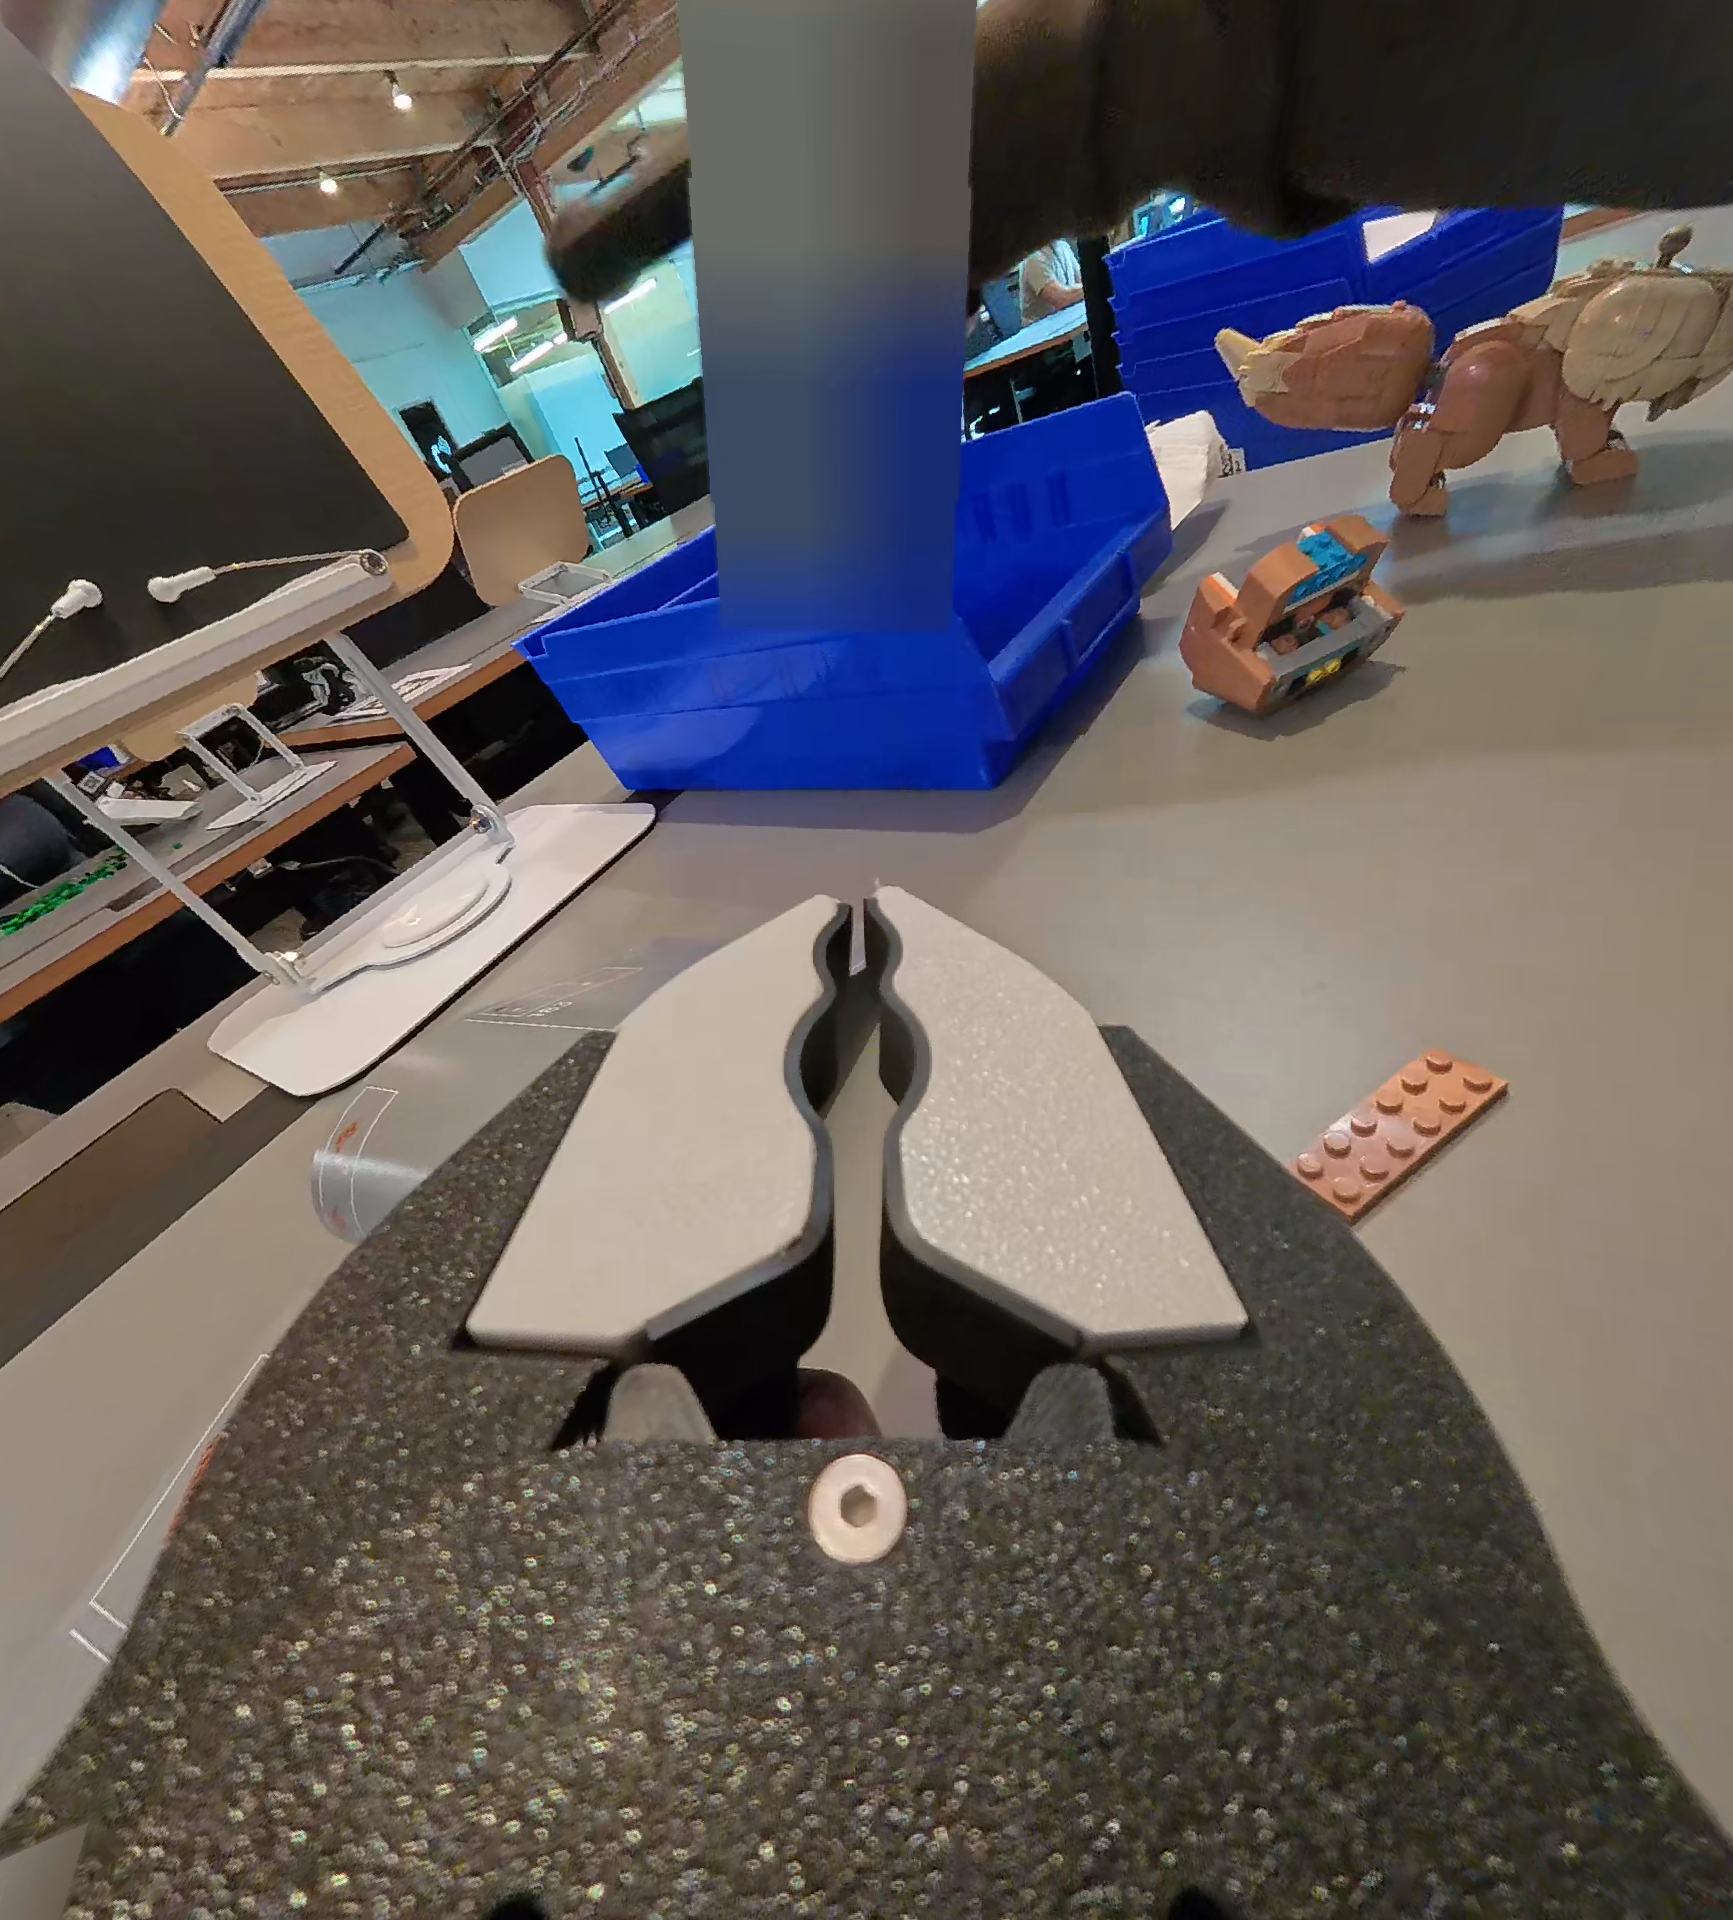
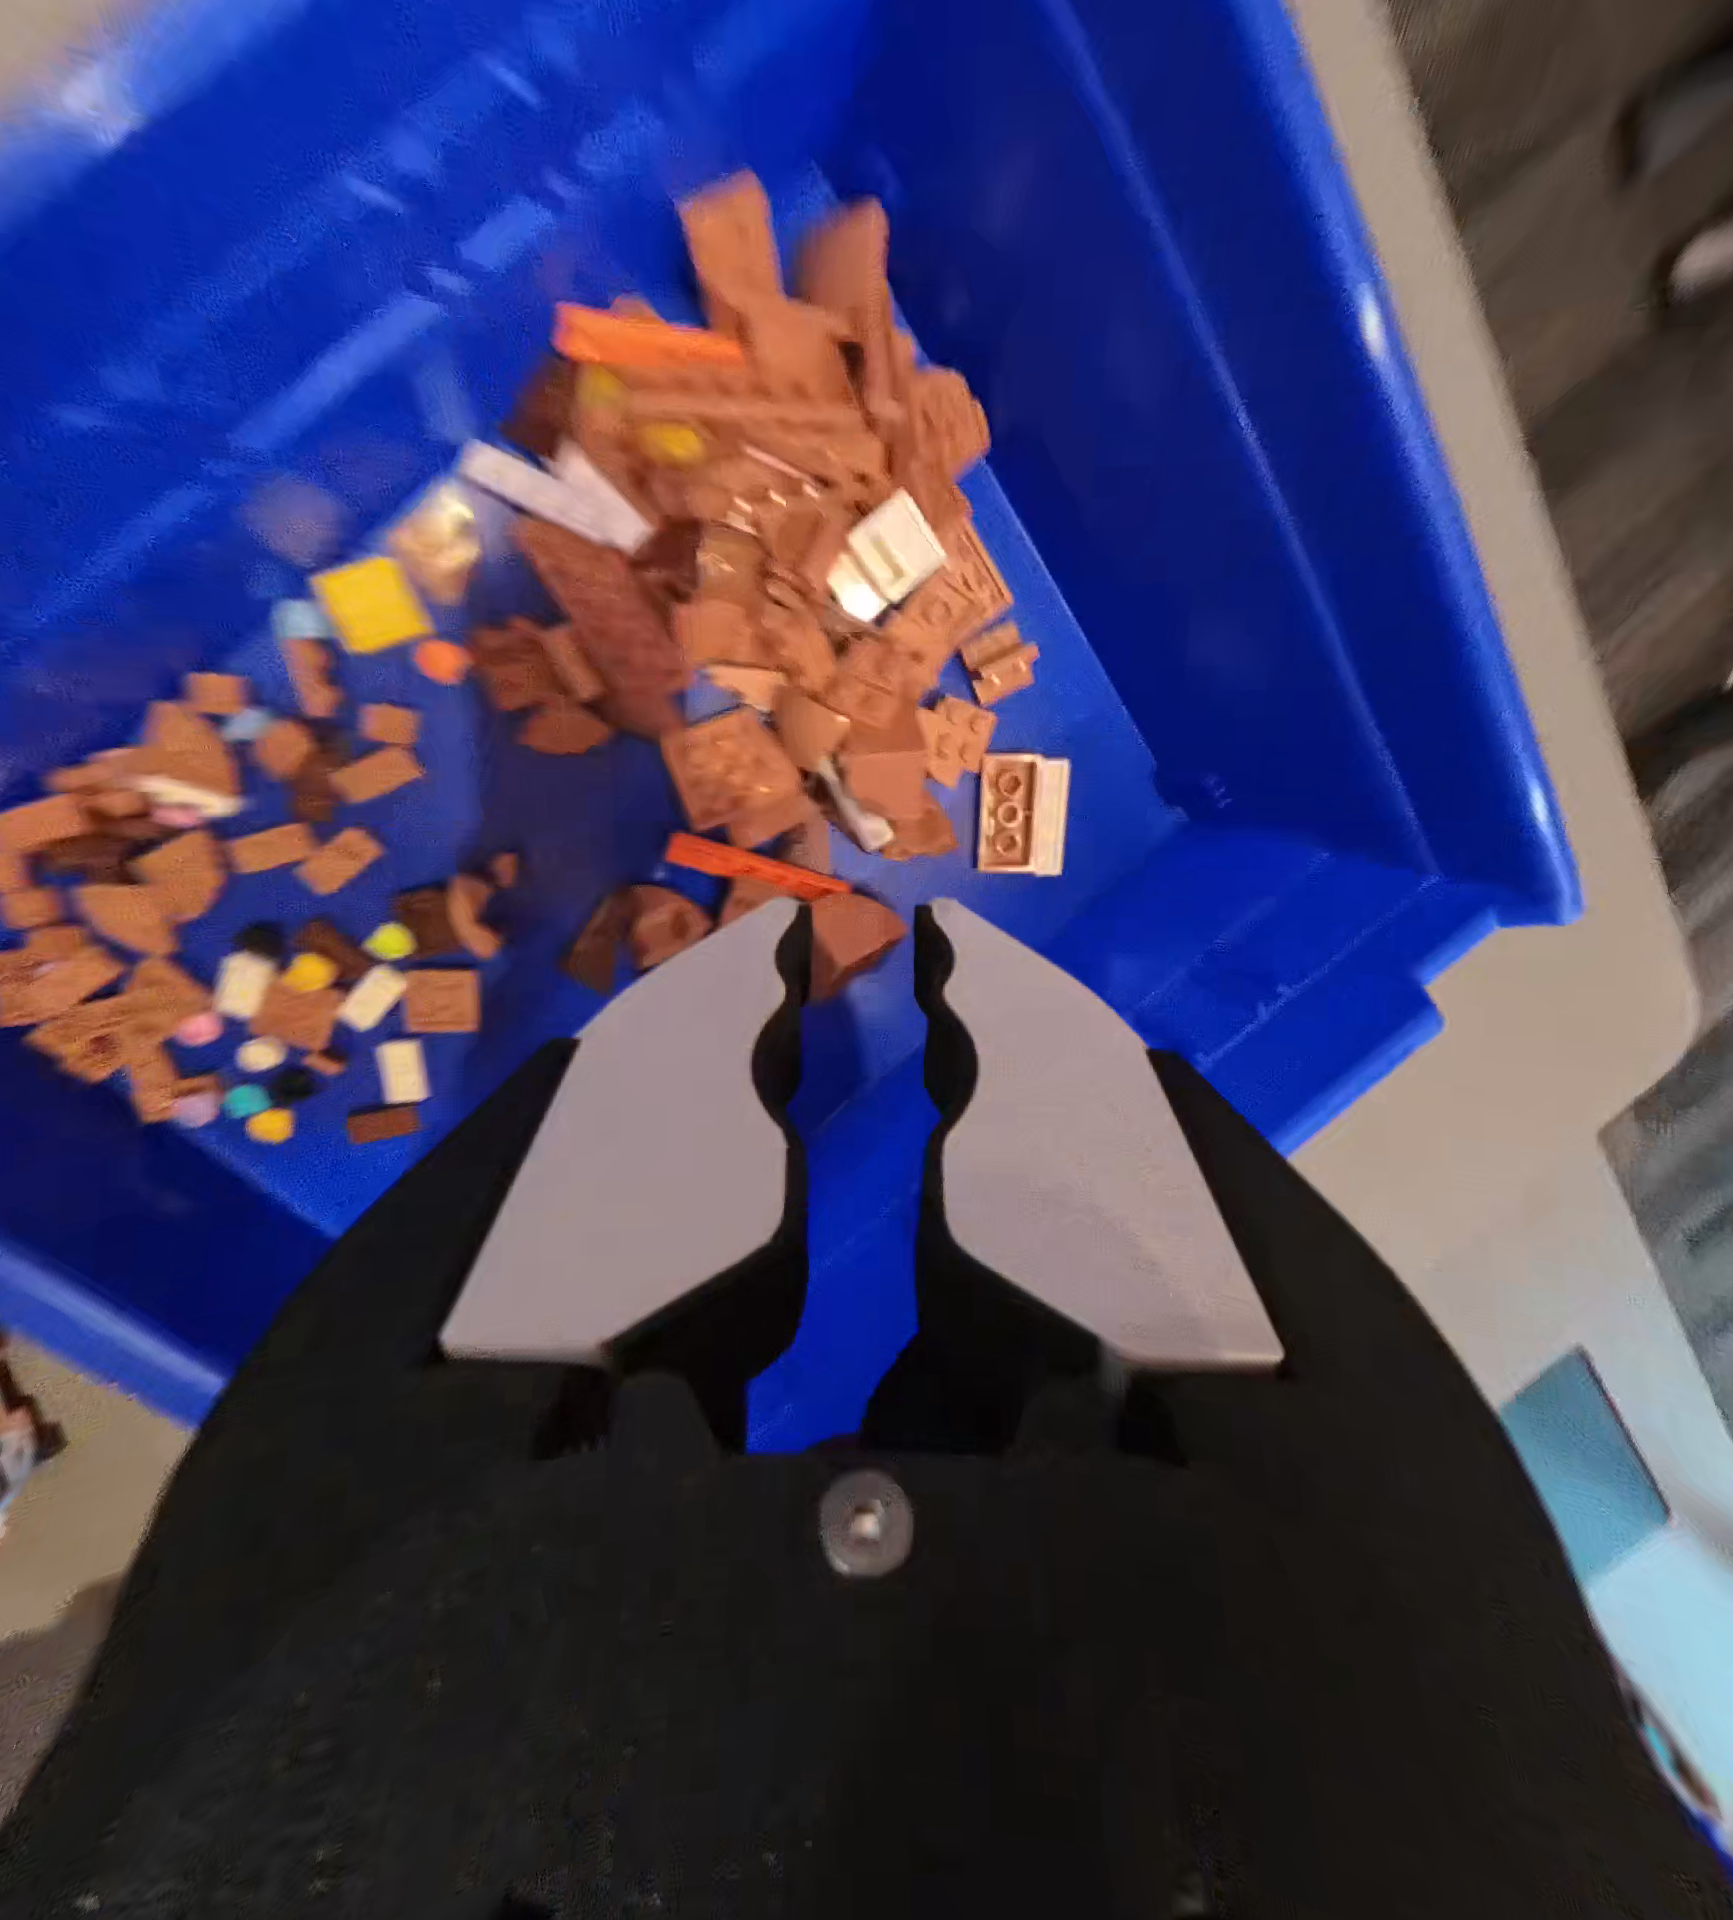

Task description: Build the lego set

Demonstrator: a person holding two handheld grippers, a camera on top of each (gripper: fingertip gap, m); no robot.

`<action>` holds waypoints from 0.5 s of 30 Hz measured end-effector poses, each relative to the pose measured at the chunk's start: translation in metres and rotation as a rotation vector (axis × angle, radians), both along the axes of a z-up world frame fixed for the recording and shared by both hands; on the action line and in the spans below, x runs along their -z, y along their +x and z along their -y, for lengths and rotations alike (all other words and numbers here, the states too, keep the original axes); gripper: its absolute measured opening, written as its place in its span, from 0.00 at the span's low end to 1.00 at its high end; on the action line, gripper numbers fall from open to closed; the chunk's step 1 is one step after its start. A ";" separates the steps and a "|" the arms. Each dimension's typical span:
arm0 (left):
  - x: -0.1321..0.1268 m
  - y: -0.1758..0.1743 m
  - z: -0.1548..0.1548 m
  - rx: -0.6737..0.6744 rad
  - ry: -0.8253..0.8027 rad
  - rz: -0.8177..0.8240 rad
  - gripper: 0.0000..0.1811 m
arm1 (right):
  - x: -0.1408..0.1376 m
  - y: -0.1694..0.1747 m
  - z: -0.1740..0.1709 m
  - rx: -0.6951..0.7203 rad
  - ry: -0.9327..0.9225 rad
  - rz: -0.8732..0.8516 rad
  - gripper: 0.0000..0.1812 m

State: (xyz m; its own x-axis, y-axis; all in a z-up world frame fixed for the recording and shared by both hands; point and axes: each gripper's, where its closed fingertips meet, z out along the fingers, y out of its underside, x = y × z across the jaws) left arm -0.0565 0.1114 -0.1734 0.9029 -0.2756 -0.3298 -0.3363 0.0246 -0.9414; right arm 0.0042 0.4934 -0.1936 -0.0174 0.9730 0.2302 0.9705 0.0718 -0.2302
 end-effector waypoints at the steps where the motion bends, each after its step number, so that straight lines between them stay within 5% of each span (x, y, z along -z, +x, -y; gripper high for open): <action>1: 0.000 0.001 0.001 0.002 0.000 -0.001 0.01 | 0.011 -0.001 -0.008 0.037 -0.006 0.052 0.11; 6: 0.000 0.007 0.005 0.038 -0.004 0.006 0.01 | 0.031 -0.009 -0.042 0.154 0.079 0.153 0.09; 15: 0.000 0.018 0.009 0.093 -0.010 0.011 0.01 | 0.054 -0.004 -0.055 0.088 0.105 0.303 0.08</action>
